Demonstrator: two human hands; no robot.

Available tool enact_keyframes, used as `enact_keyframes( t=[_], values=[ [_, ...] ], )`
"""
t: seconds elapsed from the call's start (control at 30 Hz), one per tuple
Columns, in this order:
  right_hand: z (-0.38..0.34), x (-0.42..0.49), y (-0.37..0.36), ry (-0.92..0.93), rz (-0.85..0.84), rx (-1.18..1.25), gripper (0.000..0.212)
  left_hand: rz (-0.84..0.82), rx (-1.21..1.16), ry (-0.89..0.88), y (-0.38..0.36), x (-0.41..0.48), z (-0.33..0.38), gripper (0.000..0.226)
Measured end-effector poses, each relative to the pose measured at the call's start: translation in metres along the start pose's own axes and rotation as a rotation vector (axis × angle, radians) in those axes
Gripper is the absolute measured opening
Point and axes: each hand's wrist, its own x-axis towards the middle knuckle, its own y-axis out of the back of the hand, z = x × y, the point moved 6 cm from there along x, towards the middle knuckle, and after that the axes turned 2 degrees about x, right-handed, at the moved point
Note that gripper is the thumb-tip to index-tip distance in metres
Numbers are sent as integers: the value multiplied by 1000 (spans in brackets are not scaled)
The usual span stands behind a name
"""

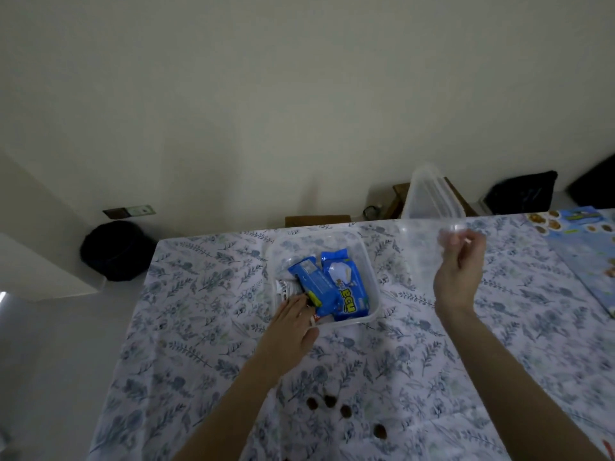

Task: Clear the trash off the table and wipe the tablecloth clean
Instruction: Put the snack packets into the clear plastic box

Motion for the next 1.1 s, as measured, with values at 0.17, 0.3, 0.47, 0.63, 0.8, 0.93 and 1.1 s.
enact_keyframes(
  t=[0.17, 0.3, 0.47, 0.63, 0.8, 0.93, 1.1],
  values=[
    [-12, -3, -16, -221, -15, 323, 7, 91, -388, 149, 19, 4, 1, 43],
    [-2, -32, -35, -512, -55, 642, 7, 253, -850, 438, 46, 7, 1, 36],
    [31, -78, -52, -761, -170, 740, 14, 278, -1210, 614, 49, 14, -9, 52],
    [46, -106, -58, -737, -259, 375, 15, 390, -992, 690, 40, 1, -31, 68],
    [69, -105, -48, -681, -328, 14, 32, 387, -716, 667, 39, -1, -36, 64],
    [78, -102, -35, -509, -423, -293, 42, 388, -493, 618, 38, 1, -30, 63],
    [98, -92, -29, -395, -548, -694, 46, 407, -317, 606, 33, -1, -30, 57]
  ],
)
